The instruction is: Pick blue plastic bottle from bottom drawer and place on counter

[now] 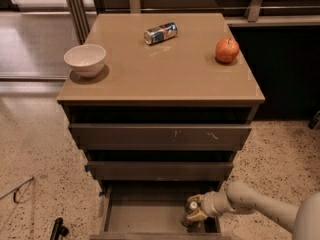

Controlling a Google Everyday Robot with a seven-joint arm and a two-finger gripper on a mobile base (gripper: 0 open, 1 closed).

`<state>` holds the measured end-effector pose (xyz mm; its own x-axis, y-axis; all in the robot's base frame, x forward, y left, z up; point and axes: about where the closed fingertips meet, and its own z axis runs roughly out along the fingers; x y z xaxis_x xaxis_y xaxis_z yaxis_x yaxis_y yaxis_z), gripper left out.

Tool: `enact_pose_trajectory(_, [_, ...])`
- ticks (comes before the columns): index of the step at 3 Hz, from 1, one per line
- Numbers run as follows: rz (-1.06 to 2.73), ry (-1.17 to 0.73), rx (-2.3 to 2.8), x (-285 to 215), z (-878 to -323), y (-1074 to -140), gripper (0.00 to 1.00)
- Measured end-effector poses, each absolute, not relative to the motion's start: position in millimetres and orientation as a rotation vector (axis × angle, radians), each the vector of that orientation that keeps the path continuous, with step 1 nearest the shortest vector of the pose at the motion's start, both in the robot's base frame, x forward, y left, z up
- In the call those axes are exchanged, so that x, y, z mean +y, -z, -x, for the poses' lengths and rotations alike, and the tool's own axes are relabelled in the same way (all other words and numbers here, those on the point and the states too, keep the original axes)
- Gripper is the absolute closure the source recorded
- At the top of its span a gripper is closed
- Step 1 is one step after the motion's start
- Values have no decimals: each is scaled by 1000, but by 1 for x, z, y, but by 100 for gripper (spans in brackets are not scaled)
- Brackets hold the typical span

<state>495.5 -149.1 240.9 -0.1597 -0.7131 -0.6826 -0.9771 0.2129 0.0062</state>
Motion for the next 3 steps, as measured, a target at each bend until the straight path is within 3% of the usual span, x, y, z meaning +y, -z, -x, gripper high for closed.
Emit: enact_pose_trajectory(3, [1557,-720,2053,-105,-473,-410,100])
